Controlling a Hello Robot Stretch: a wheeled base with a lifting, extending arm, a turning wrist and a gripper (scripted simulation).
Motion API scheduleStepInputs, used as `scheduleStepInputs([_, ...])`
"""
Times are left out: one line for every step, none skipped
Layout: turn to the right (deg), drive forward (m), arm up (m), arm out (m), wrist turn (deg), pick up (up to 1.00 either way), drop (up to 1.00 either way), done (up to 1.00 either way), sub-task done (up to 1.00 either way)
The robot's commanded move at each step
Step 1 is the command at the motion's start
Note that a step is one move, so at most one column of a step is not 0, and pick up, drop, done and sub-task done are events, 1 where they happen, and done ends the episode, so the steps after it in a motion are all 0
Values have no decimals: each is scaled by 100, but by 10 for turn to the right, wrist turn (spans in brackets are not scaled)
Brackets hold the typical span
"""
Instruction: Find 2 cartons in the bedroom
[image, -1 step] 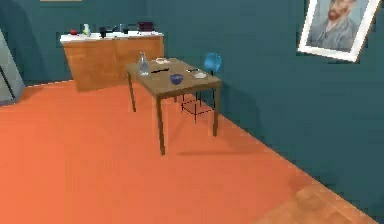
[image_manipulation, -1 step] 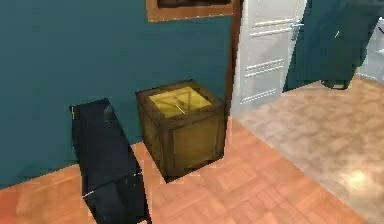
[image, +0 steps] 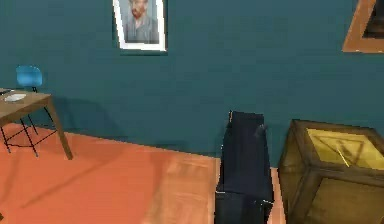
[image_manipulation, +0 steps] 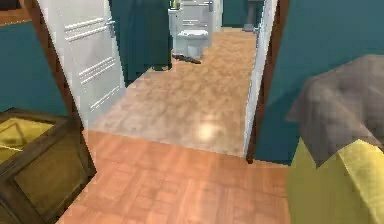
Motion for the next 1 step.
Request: scheduleStepInputs([450,0,0,0,0,0,0,0,0])
